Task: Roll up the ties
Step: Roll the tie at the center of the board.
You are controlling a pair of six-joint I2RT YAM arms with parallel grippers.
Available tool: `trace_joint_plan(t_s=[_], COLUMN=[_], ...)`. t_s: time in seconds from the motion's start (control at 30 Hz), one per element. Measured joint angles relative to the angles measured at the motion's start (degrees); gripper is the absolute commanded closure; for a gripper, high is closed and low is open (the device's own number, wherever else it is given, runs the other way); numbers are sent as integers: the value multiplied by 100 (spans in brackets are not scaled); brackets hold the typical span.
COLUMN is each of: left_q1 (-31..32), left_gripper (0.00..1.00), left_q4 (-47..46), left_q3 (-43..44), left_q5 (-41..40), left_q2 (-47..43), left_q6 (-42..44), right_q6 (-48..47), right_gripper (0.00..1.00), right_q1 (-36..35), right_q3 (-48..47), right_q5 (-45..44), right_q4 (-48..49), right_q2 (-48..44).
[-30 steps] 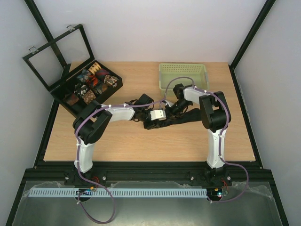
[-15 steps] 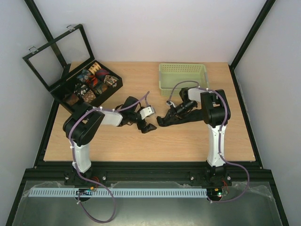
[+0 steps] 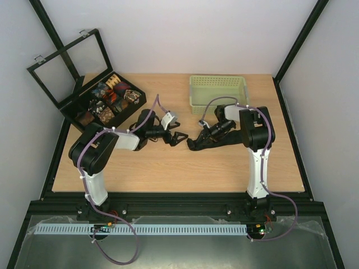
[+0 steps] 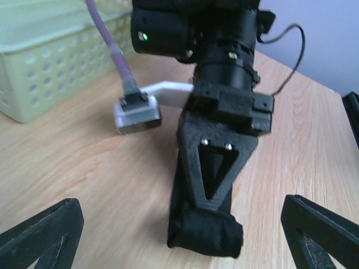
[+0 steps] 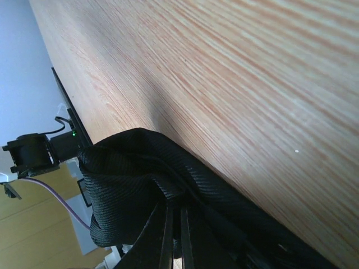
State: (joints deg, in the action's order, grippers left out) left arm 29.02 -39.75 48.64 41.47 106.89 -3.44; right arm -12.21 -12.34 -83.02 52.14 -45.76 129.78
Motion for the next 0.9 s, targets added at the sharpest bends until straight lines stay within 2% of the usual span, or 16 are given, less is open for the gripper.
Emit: trace_joint_plan(t_s=[0.17,0.4,0.67,0.9], left_q1=[210,501,737,809], left_gripper=[0,11,30,54], left_q4=[-339,-763,-1270,-1340], left_q3=[-374,-361,-142,-15], left_q5=[15,7,-66,-278], left_q2=[179,962,1462,1609], left_q6=[411,793,1102,1357], right_q6=[85,164,234,264], right_gripper=[99,99,99,99], right_q1=[15,20,20,20], right_q3=[133,262,267,269], right_q5=[46,57,57,61], right_q4=[164,334,352,354], right_q2=[-59,-142,-146,-146])
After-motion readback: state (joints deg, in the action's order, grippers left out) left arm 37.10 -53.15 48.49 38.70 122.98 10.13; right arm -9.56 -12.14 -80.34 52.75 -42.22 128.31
